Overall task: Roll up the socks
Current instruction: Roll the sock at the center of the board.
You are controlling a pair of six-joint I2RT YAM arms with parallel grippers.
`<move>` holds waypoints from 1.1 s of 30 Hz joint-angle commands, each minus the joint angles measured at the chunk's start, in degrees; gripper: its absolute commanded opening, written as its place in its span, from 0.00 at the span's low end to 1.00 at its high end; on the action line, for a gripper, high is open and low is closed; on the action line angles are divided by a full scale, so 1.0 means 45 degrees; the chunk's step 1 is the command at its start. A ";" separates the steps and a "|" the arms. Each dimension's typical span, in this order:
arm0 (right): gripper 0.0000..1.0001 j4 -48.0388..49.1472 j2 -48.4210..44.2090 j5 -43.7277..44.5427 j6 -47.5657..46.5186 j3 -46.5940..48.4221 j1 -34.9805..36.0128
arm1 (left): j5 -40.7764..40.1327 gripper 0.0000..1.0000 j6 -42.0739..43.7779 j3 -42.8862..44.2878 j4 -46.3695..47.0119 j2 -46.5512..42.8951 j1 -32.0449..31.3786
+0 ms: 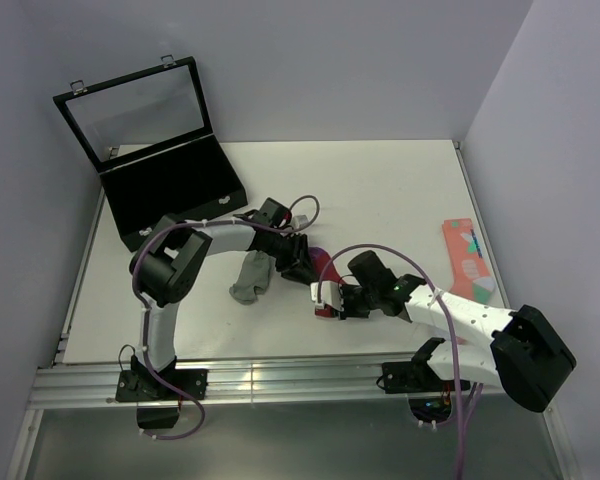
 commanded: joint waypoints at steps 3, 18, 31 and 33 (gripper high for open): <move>0.21 -0.0848 0.0489 0.0503 0.0104 0.0175 0.0025 | -0.0751 0.41 0.0129 0.0734 -0.0121 -0.0173 0.0062; 0.20 -0.0887 0.0645 0.0503 0.0046 0.0351 0.0025 | -0.2918 0.48 0.1183 0.1925 -0.2874 0.0159 0.0257; 0.19 -0.0965 0.0743 0.0503 -0.0013 0.0488 0.0006 | -0.3895 0.52 0.1612 0.4014 -0.4574 0.1994 0.0101; 0.19 -0.0965 0.0743 0.0503 -0.0032 0.0508 0.0025 | -0.4090 0.52 0.1691 0.4521 -0.5002 0.2345 0.0062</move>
